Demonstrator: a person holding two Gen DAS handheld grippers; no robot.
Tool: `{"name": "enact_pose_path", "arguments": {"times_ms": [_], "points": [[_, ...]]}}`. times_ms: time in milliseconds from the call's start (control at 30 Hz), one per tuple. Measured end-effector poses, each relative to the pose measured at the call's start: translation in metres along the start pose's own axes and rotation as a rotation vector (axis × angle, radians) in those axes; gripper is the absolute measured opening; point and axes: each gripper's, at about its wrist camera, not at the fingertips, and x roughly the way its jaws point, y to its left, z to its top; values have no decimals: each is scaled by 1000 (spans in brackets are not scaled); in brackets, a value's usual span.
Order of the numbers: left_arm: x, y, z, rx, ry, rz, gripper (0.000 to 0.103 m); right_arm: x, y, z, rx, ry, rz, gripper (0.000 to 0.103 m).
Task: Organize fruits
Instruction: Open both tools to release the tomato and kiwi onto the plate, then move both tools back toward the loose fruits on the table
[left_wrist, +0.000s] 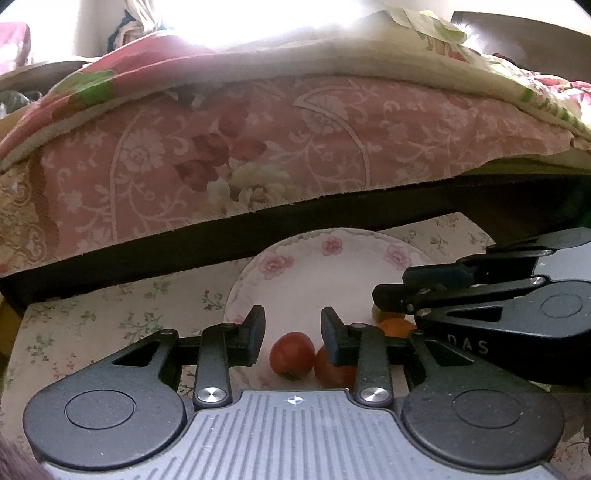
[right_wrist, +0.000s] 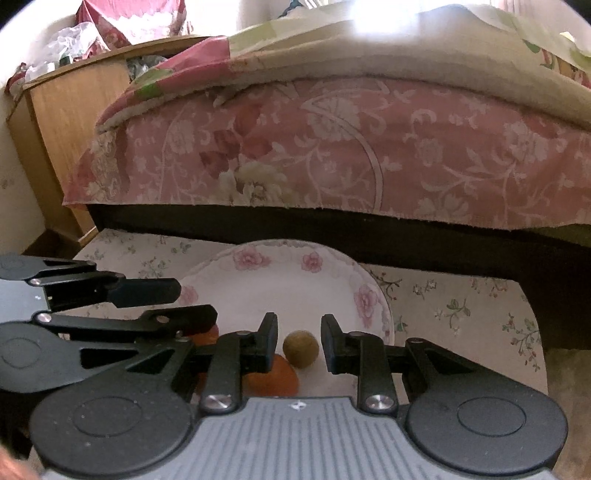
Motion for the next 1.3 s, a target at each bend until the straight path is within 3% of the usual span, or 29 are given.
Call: {"name": "enact_pose_path", "arguments": {"times_ms": [500,1300], "points": [[-46,2,-1,12,-36,13,46,-49,5,-3,-7,-31,-25,27],[-110,-7,-58,32,42,-32,50,-101,51,-52,-32,45,35,27]]}}
